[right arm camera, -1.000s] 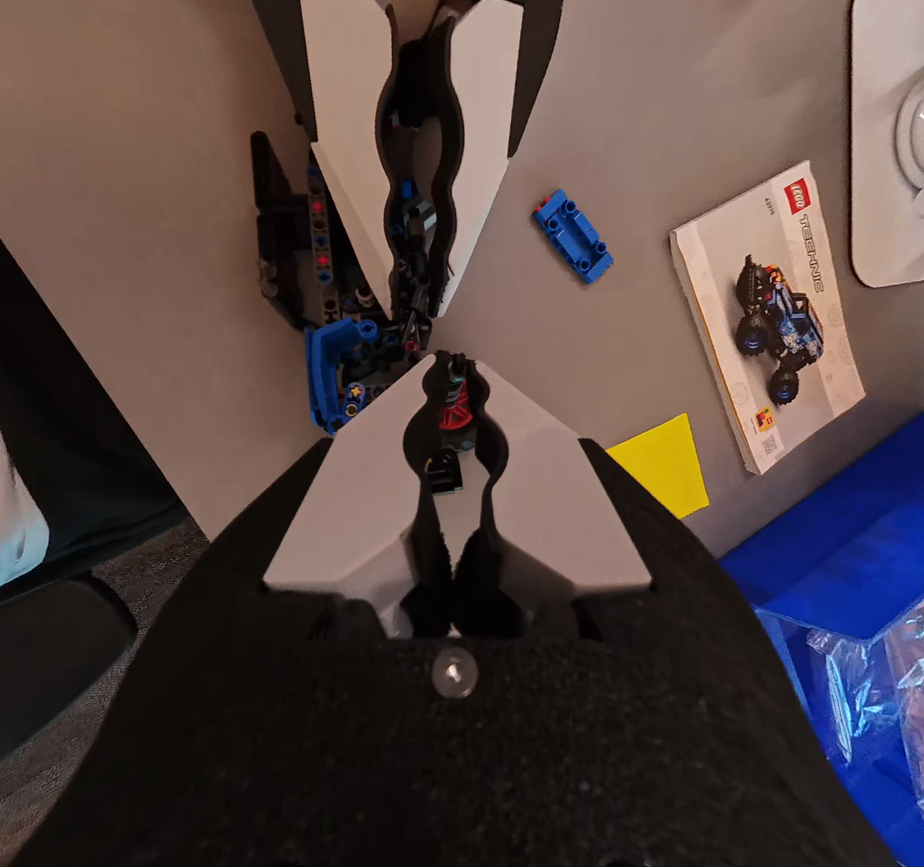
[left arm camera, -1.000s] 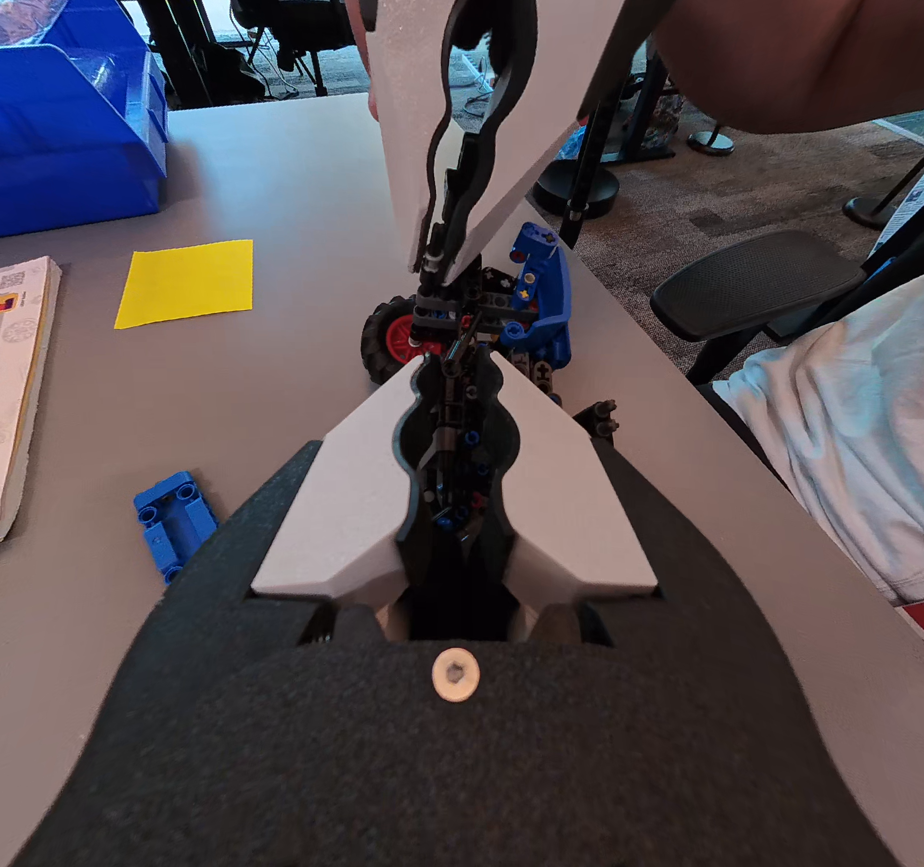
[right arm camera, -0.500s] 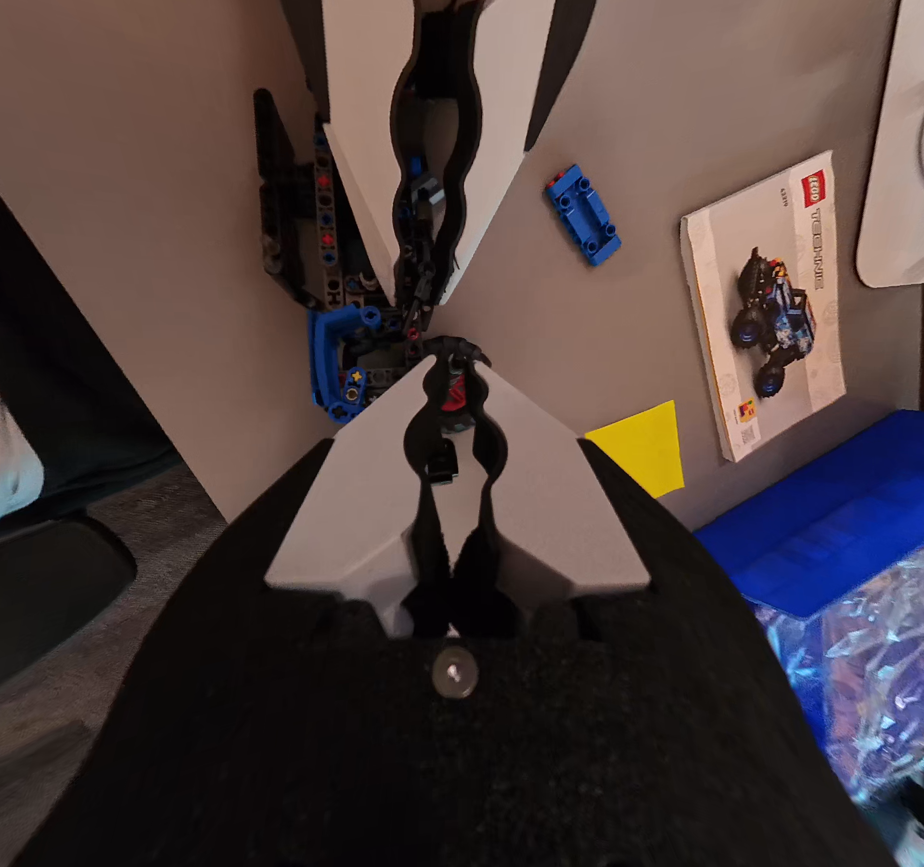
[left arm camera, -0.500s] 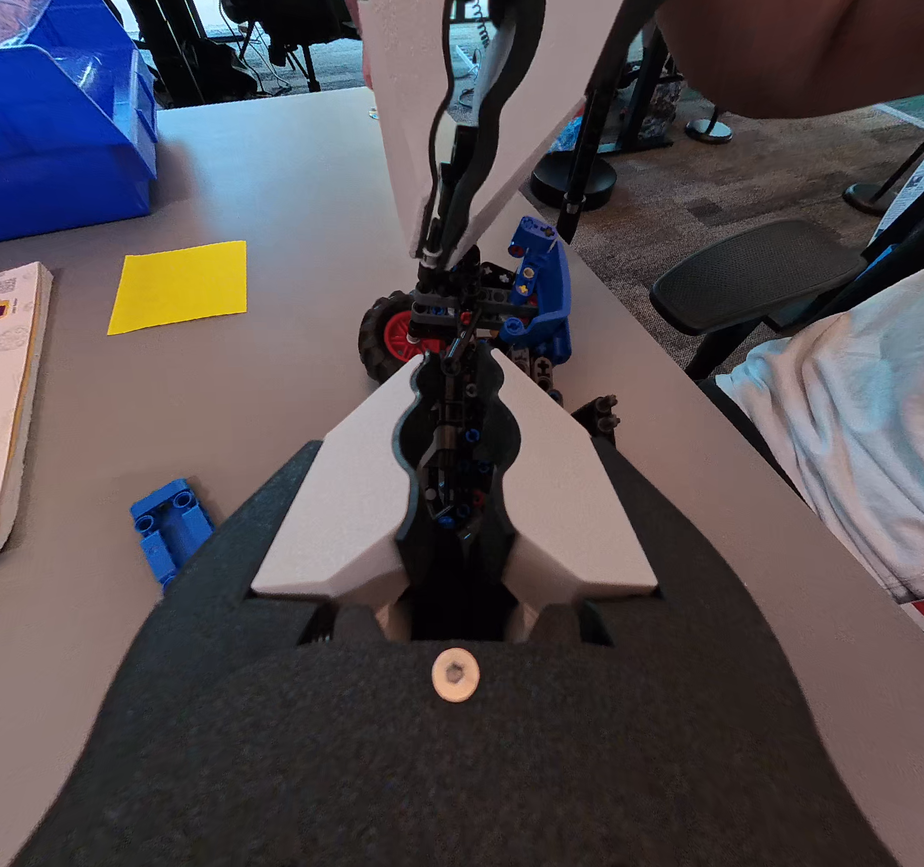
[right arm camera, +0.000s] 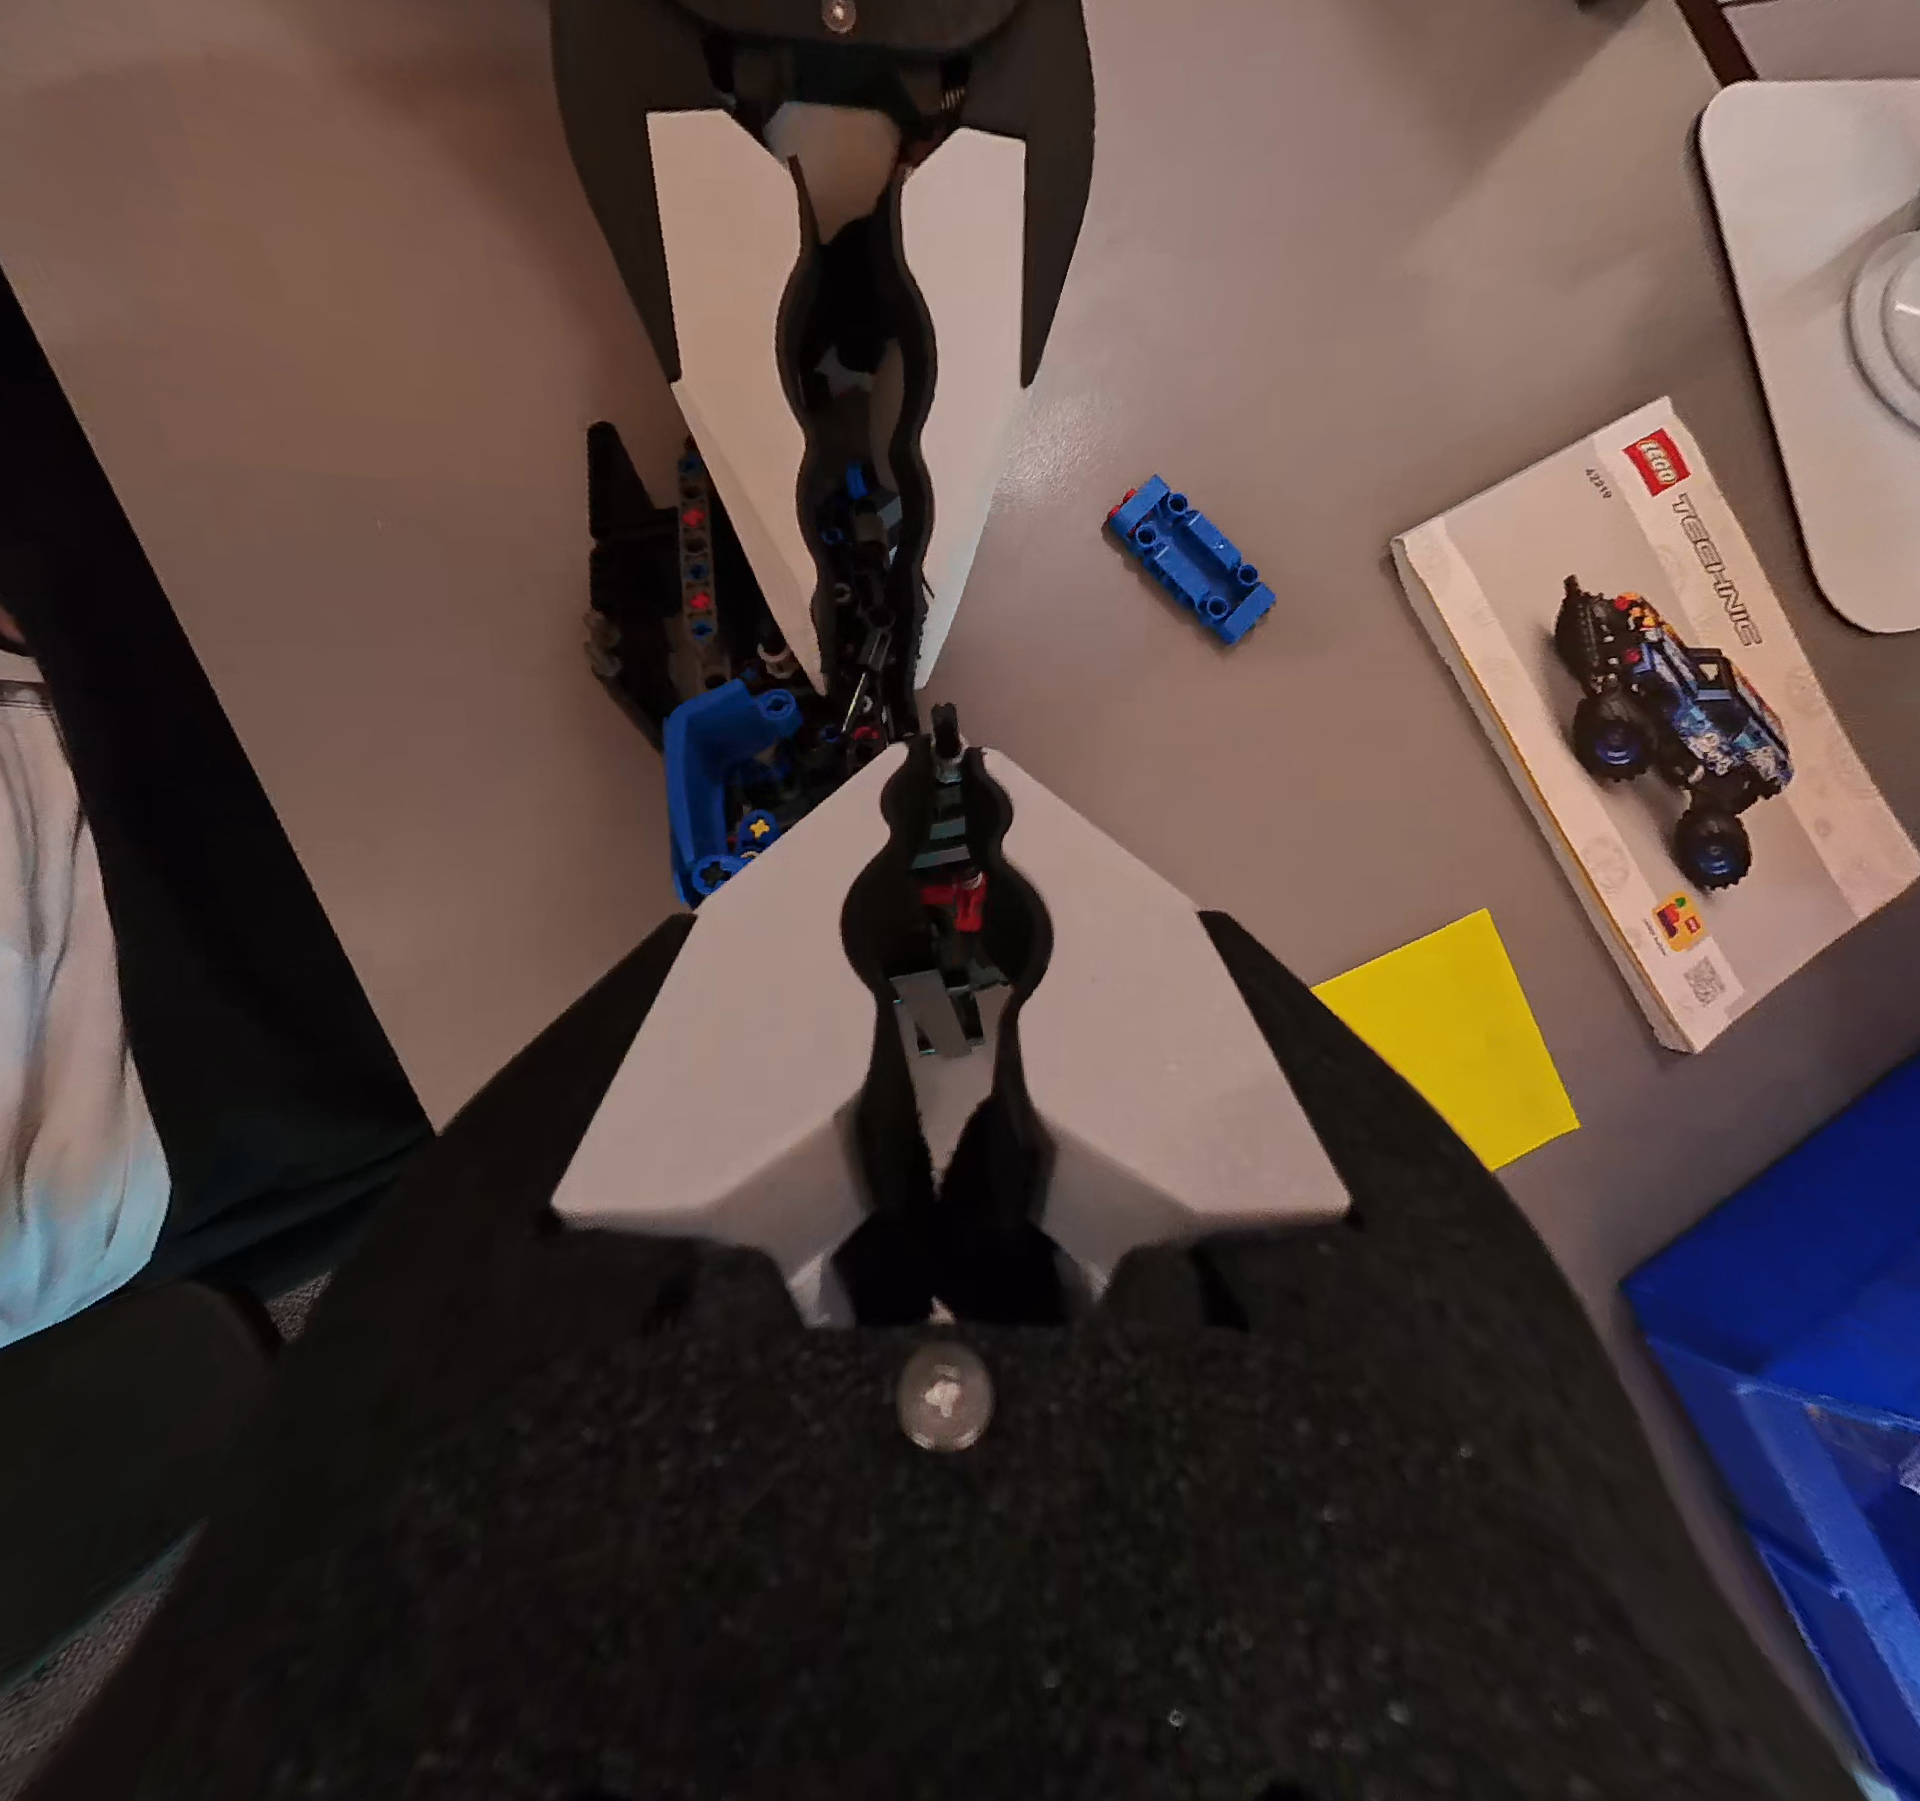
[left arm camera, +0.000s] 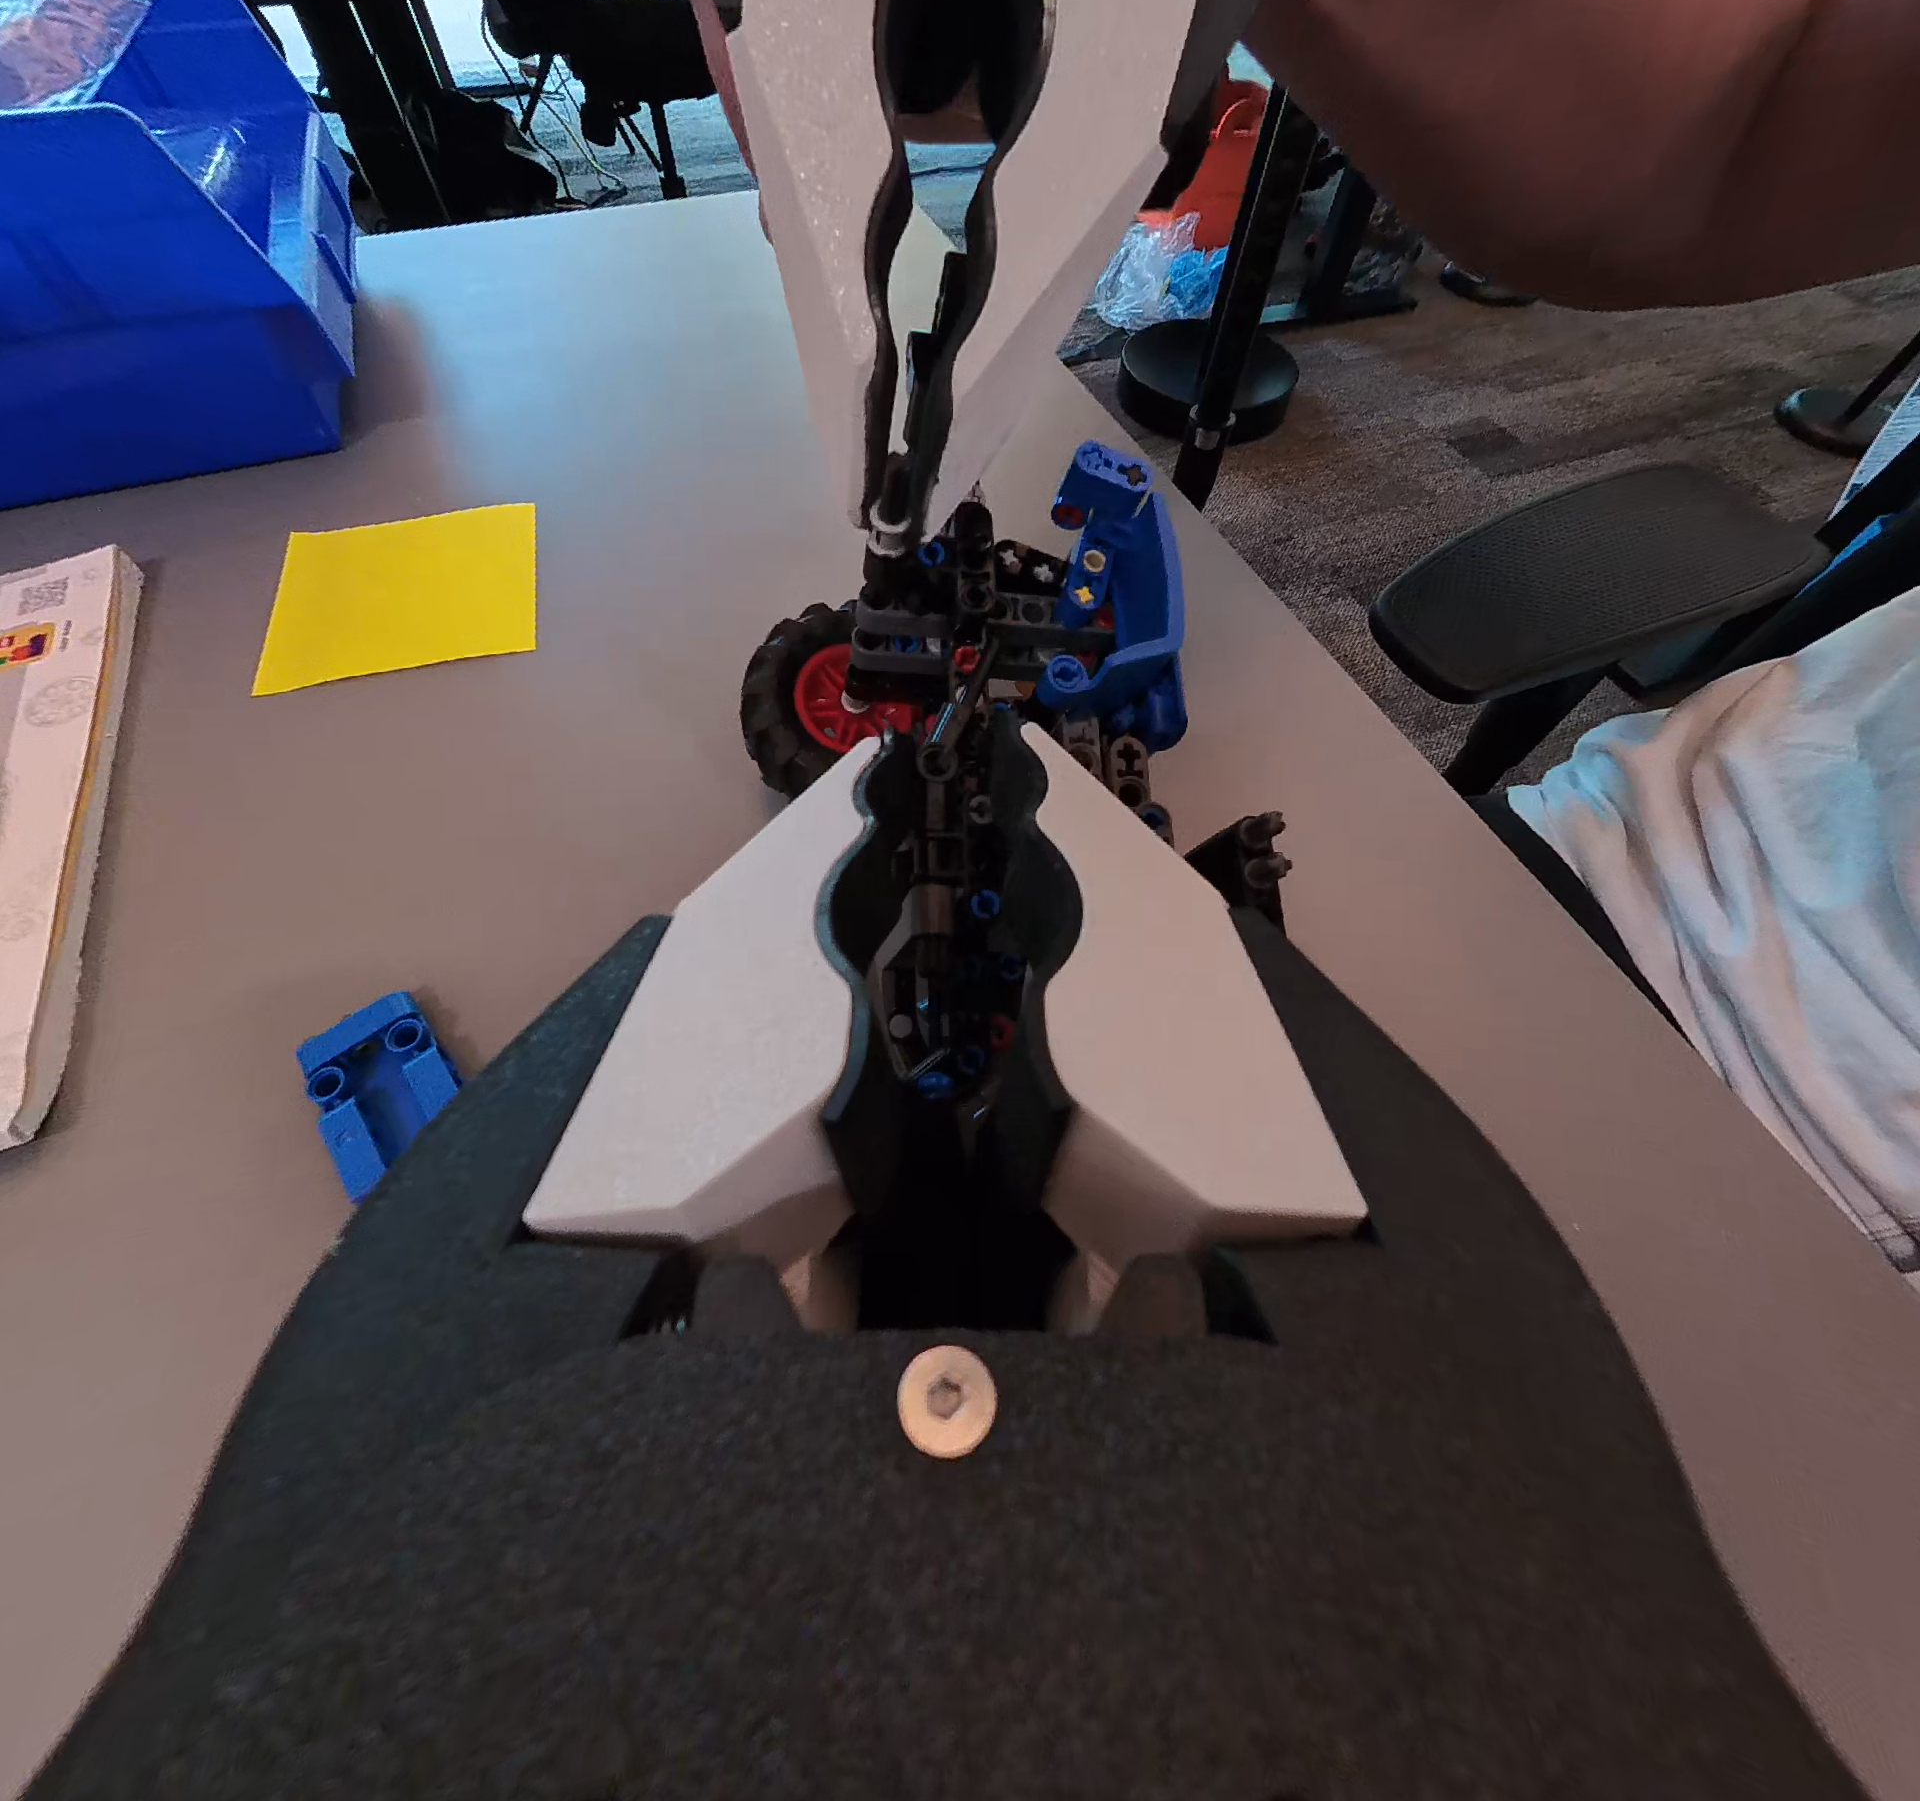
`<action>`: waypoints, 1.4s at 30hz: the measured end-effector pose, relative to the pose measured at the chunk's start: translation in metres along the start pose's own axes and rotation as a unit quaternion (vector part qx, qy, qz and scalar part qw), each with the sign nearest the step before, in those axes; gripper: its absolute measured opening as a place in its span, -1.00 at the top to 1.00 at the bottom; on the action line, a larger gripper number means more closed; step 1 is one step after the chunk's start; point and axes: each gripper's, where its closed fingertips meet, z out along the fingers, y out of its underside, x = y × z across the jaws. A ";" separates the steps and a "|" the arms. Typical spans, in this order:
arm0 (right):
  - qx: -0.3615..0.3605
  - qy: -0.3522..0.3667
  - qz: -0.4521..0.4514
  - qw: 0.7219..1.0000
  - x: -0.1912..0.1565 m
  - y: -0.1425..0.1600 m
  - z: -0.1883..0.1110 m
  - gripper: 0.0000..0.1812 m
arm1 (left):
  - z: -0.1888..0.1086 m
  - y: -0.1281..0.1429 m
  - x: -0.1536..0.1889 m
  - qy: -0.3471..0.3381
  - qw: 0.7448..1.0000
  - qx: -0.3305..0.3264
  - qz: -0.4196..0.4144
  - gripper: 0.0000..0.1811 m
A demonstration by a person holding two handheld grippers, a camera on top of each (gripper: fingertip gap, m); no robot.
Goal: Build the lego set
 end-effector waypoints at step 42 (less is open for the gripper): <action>0.365 0.152 0.195 0.898 -0.020 0.027 -0.053 0.66 | -0.021 -0.015 -0.010 0.002 0.996 0.039 -0.076 0.79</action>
